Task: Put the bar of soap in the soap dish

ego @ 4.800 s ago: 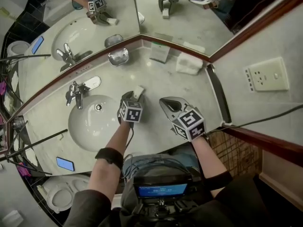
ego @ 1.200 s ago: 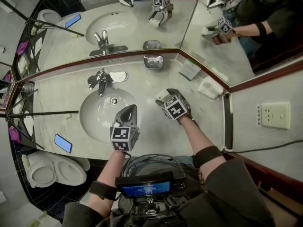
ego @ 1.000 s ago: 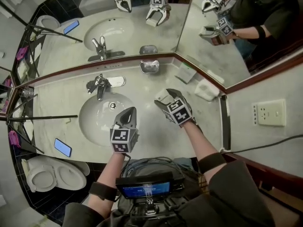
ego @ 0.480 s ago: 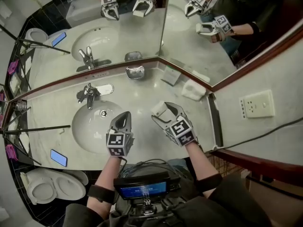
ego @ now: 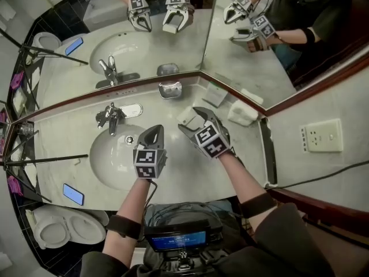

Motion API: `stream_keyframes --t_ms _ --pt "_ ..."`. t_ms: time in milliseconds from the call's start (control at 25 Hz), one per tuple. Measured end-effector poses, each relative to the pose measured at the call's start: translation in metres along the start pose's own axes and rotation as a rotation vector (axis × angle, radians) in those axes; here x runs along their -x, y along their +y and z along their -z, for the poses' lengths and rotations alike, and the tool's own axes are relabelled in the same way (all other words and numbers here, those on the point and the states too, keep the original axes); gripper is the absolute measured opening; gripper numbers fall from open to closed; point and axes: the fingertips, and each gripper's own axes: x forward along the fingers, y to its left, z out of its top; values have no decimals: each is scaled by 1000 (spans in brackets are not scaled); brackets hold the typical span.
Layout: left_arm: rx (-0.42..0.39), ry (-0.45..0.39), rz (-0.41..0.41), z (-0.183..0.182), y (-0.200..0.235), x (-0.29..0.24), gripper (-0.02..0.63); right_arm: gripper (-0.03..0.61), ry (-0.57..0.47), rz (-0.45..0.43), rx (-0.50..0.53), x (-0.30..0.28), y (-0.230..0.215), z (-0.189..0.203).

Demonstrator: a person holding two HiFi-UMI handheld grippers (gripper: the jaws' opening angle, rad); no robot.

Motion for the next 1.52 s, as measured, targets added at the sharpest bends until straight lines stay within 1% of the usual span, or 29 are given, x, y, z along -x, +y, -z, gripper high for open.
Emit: stream_keyframes --t_ms 120,240,440,720,960,1120,1280,1400,1520 --pt "-7 6 -12 -12 20 -26 3 337 45 0 34 -37 -23 -17" --pt "-16 18 -23 -19 40 -54 3 339 85 0 39 -74 -43 -25" --pt "-8 42 -45 -22 65 -94 3 339 147 10 -2 -125 -68 -20" --pt "27 76 -60 -14 83 -117 3 345 206 13 6 -162 -80 -15" --pt "41 89 -60 -10 82 -119 3 373 270 17 -19 -174 -78 2" --pt "53 84 -63 -10 82 -119 3 390 250 28 -1 -176 -83 -2" --pt "51 81 -61 -10 78 -117 3 393 263 16 -8 -175 -80 6" --pt "49 78 -59 -12 77 -112 3 391 245 30 0 -160 -80 1" --pt "45 76 -58 -15 73 -106 3 390 221 22 3 -144 -73 -4"
